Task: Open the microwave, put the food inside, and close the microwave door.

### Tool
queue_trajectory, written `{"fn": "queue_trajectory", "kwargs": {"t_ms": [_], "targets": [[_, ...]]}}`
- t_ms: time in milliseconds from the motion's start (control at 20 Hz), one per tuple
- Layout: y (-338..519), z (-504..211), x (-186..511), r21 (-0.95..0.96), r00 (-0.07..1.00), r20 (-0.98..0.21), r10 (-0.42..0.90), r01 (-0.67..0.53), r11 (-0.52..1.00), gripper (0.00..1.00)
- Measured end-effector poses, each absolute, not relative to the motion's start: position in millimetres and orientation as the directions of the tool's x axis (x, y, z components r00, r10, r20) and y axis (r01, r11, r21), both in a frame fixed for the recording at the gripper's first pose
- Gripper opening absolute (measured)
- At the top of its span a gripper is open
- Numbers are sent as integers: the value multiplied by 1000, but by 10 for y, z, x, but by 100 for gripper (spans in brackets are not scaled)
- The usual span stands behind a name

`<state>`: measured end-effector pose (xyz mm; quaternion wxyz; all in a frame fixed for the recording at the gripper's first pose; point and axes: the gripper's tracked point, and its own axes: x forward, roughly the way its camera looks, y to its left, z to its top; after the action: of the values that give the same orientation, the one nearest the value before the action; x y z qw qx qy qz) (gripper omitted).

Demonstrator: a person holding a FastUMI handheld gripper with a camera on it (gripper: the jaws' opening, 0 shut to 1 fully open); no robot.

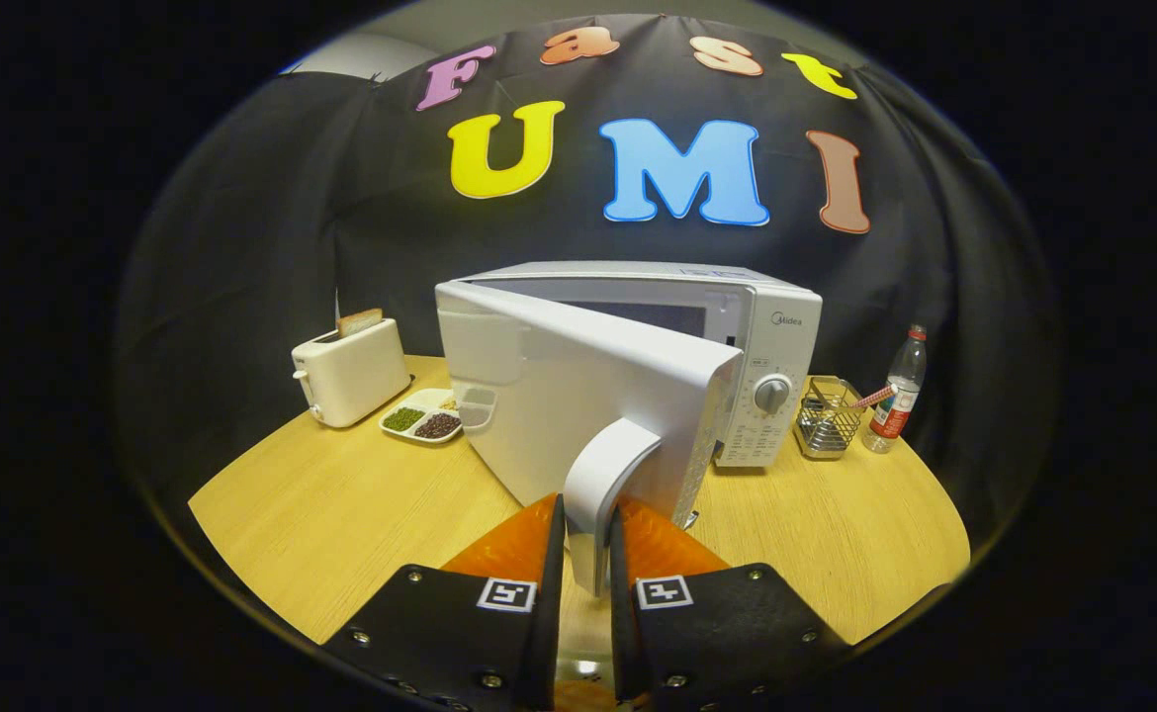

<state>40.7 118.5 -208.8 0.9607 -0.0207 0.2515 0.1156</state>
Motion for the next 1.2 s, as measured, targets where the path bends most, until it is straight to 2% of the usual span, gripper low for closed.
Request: {"fn": "queue_trajectory", "kwargs": {"t_ms": [850,1100,1200], "targets": [[2420,-2049,-450,30,814,-495,304,-334,942,23],[2848,-2036,-655,15,794,-490,359,-404,915,23],[3041,-2020,-748,60,761,-487,429,-461,885,23]]}}
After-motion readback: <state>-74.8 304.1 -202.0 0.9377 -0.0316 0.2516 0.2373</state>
